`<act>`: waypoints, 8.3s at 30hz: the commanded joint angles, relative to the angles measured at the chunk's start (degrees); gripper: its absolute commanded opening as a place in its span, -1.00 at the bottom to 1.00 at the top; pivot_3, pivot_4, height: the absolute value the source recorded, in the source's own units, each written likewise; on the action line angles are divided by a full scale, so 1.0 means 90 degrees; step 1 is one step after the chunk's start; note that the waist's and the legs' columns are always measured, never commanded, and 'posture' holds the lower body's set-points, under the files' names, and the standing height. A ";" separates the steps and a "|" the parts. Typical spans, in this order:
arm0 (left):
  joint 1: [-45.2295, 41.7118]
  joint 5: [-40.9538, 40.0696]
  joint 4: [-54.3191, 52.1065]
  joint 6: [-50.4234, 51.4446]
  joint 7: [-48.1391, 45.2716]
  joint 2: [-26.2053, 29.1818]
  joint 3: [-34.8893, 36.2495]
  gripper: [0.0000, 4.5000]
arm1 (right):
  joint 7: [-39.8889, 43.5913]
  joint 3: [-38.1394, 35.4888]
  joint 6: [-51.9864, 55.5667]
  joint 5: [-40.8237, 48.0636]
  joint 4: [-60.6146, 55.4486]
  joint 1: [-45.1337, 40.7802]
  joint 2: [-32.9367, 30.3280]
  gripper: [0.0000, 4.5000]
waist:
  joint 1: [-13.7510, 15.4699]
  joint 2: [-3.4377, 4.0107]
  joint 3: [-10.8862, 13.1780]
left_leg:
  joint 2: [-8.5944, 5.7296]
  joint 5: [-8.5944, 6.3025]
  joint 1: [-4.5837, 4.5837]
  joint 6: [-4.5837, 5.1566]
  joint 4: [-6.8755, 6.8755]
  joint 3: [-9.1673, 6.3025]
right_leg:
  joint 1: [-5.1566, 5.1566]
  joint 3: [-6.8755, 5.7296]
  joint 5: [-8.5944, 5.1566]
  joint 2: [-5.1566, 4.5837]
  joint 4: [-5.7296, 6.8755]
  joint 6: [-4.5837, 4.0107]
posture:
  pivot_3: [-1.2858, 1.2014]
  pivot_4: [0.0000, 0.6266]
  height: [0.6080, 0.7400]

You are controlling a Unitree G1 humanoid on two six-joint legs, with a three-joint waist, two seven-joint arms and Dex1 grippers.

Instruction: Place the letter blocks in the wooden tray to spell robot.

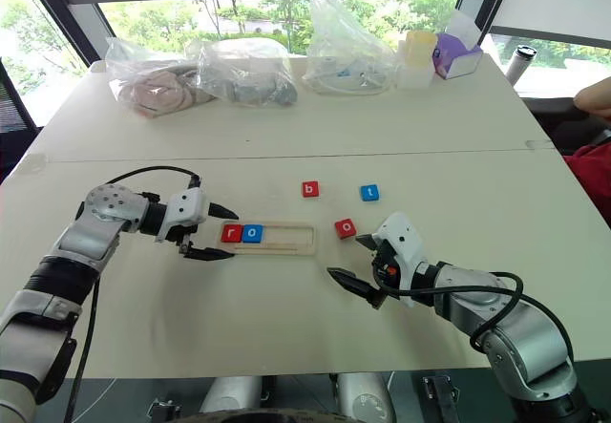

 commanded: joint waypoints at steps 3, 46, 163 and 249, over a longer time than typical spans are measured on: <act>0.0159 0.0079 -0.0206 -0.0108 0.0297 0.0015 0.0160 0.98 | -0.0623 -0.0282 0.0234 0.0284 -0.0049 -0.0788 0.0519 1.00 | 0.0008 0.0001 -0.0001 | 0.0001 0.0000 0.0002 0.0000 0.0000 0.0000 | 0.0000 0.0000 0.0000 -0.0001 0.0003 0.0000 | 0.03 -0.52 1.00; 0.1760 -0.2900 -0.4572 0.4617 0.3540 -0.0133 0.2935 1.00 | -0.3253 0.1437 0.0507 -0.3560 0.3699 -0.4275 0.3500 -0.49 | -0.0141 -0.0002 0.0001 | 0.0027 0.0002 0.0000 -0.0002 -0.0003 -0.0012 | -0.0044 0.0013 0.0023 0.0038 0.0071 -0.0034 | 0.03 -0.52 1.00; 0.3363 -0.2976 -0.5477 0.4572 0.2669 0.1380 0.2830 1.00 | 0.2924 0.3376 -0.2259 -0.3738 0.5147 -0.4866 0.2447 -0.49 | -0.0191 -0.0037 0.0034 | 0.0019 -0.0002 0.0002 0.0004 -0.0001 0.0015 | -0.0082 0.0113 0.0018 0.0078 0.0097 -0.0046 | 0.03 -0.52 1.00; 0.2762 -0.2680 -0.5474 0.4121 0.1929 0.1916 0.2020 1.00 | 0.3810 0.2619 -0.2789 -0.4113 0.5158 -0.4909 0.1886 -0.47 | -0.0153 -0.0042 0.0040 | 0.0013 0.0007 0.0003 -0.0010 0.0007 0.0013 | -0.0080 0.0117 0.0015 0.0079 0.0107 -0.0066 | 0.03 -0.52 1.00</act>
